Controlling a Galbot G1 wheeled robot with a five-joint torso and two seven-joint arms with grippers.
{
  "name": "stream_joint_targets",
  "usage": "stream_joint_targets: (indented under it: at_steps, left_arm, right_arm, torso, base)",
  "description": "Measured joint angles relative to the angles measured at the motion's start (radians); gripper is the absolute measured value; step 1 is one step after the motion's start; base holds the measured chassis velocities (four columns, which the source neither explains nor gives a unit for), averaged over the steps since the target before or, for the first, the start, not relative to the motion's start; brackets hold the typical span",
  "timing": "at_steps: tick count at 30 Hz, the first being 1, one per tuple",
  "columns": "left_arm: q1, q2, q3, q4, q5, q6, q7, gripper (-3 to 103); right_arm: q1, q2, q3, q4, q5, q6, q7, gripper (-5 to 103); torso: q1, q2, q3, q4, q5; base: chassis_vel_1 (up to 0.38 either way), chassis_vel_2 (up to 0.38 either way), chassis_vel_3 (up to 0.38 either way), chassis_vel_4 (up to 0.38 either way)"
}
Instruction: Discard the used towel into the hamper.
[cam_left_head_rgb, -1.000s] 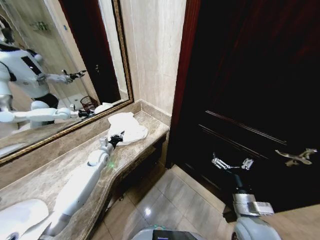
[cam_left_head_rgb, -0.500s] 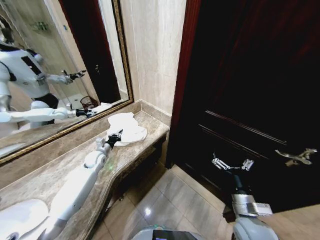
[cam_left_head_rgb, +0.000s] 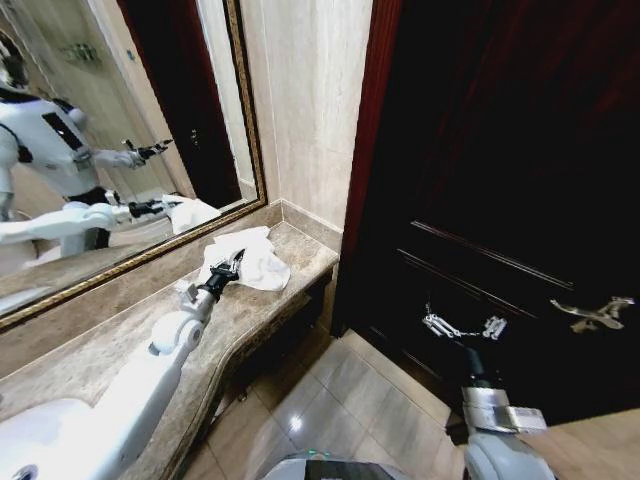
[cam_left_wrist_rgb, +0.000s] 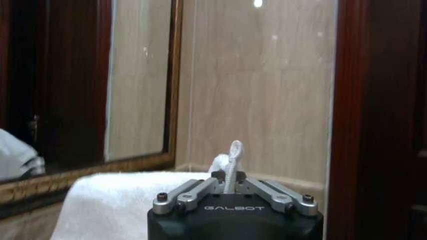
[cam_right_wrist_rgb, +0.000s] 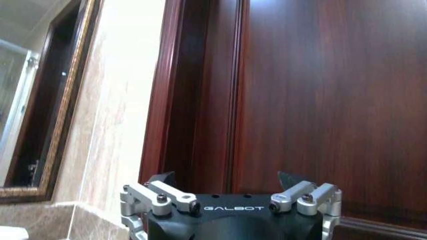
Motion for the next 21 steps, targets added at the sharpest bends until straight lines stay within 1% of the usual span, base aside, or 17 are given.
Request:
stream_joint_targets:
  at_steps: [2,4,5,7,9,10,11,13,15,17,18,21]
  left_arm:
    - [0.023,-0.015,-0.010,-0.041,0.001,-0.002,-0.021,2]
    - [0.052,-0.057,-0.013,-0.097,-0.002,0.002,-0.075,2]
    - [0.052,-0.057,-0.013,-0.097,-0.002,0.002,-0.075,2]
    - [0.072,-0.088,-0.014,-0.128,-0.003,0.009,-0.101,2]
    - [0.115,-0.141,-0.017,-0.183,0.008,0.012,-0.129,2]
    - [0.129,-0.157,-0.020,-0.200,0.014,0.013,-0.137,2]
    - [0.129,-0.157,-0.020,-0.200,0.014,0.013,-0.137,2]
    - [0.173,-0.200,-0.037,-0.250,0.045,0.005,-0.158,2]
    - [0.182,-0.208,-0.043,-0.261,0.055,0.004,-0.162,2]
    - [0.218,-0.236,-0.073,-0.304,0.095,-0.012,-0.171,2]
    - [0.218,-0.236,-0.073,-0.304,0.095,-0.012,-0.171,2]
    - [0.269,-0.269,-0.109,-0.358,0.145,-0.049,-0.181,2]
  right_arm:
    - [0.002,0.000,0.001,0.006,0.004,0.002,0.000,100]
    - [0.003,0.001,0.005,0.009,0.007,0.006,0.001,100]
    - [0.003,0.001,0.005,0.009,0.007,0.006,0.001,100]
    - [0.004,0.004,0.006,0.009,0.007,0.009,0.002,100]
    - [0.006,0.008,0.007,0.011,0.010,0.011,0.004,100]
    - [0.008,0.009,0.007,0.012,0.012,0.011,0.004,100]
    - [0.008,0.009,0.007,0.012,0.012,0.011,0.004,100]
    - [0.014,0.008,0.008,0.012,0.020,0.016,-0.007,100]
    - [0.015,0.008,0.008,0.012,0.022,0.018,-0.009,100]
    - [0.020,0.008,0.005,0.013,0.027,0.022,-0.022,100]
    - [0.020,0.008,0.005,0.013,0.027,0.022,-0.022,100]
    - [0.027,0.009,0.000,0.013,0.027,0.025,-0.033,100]
  torso:
    - [0.000,0.000,0.000,-0.0001,-0.0002]
    - [0.000,0.000,0.000,-0.0002,0.0000]
    - [0.000,0.000,0.000,-0.0002,0.0000]
    - [0.000,0.000,0.000,-0.0003,-0.0002]
    - [0.000,0.000,0.000,-0.0002,-0.0002]
    - [0.000,0.000,0.000,-0.0002,-0.0001]
    - [0.000,0.000,0.000,-0.0002,-0.0001]
    - [0.000,0.000,0.000,0.0000,-0.0001]
    - [0.000,0.000,0.000,0.0000,-0.0001]
    - [0.000,0.000,0.000,-0.0001,0.0000]
    - [0.000,0.000,0.000,-0.0001,0.0000]
    - [0.000,0.000,0.000,-0.0001,0.0000]
  base:
    - [0.000,0.000,0.000,0.000]
    - [0.000,0.000,0.000,0.000]
    - [0.000,0.000,0.000,0.000]
    - [0.000,0.000,0.000,0.000]
    - [0.000,0.000,0.000,0.000]
    - [0.000,0.000,0.000,0.000]
    - [0.000,0.000,0.000,0.000]
    - [0.000,0.000,0.000,0.000]
    - [0.000,0.000,0.000,0.000]
    - [0.000,0.000,0.000,0.000]
    - [0.000,0.000,0.000,0.000]
    - [0.000,0.000,0.000,0.000]
